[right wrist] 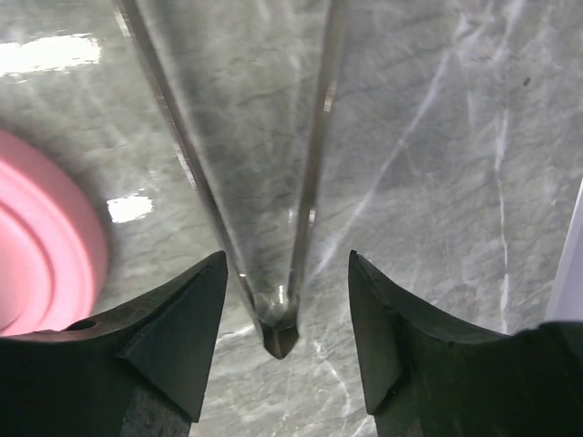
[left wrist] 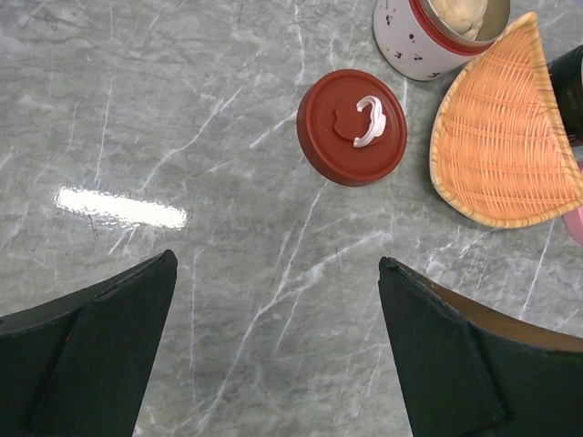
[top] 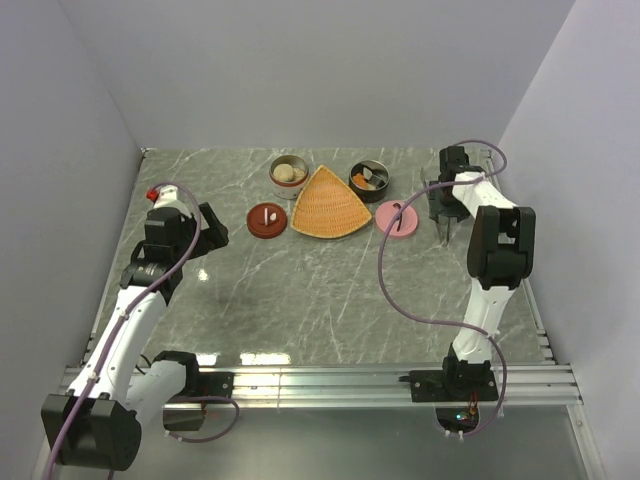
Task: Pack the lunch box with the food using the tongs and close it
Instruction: Put down the clamp
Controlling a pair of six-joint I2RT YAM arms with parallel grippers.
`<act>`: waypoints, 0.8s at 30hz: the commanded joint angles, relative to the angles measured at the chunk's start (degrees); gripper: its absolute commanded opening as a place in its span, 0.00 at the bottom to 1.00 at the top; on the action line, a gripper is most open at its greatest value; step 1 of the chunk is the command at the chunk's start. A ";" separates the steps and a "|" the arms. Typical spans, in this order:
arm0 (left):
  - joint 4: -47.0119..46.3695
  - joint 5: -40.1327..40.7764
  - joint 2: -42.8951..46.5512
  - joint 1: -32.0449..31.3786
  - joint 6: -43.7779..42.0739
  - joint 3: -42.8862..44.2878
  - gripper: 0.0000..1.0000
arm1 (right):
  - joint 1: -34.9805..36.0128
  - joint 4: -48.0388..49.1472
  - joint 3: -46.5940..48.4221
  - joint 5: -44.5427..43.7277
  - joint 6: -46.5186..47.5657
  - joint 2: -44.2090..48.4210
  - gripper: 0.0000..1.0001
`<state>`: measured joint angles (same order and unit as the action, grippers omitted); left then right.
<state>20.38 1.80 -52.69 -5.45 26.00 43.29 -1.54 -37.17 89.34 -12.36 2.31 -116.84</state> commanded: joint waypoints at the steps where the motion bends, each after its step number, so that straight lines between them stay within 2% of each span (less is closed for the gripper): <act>1: -1.84 0.48 -0.57 0.00 -0.69 1.18 1.00 | -0.92 -0.63 0.58 0.58 -1.34 0.73 0.64; 7: -2.36 0.13 -0.75 0.00 -0.69 0.84 1.00 | -1.01 3.14 -4.96 4.53 -2.04 8.80 0.64; 14: -3.07 -0.74 -1.36 0.00 -0.69 1.01 0.99 | 0.04 7.20 -9.53 14.03 -4.94 20.41 0.63; 19: -3.77 -1.28 -1.89 0.00 -0.60 1.18 1.00 | 4.34 7.37 -8.22 14.82 -6.08 21.56 0.61; 24: -3.51 -1.28 -2.07 0.00 -0.77 1.45 0.99 | 7.43 6.14 -5.76 14.73 -7.05 17.61 0.56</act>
<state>19.11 1.30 -54.94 -5.45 26.00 43.29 4.36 -30.94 81.36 1.39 -3.46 -97.21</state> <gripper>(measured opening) 0.995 0.576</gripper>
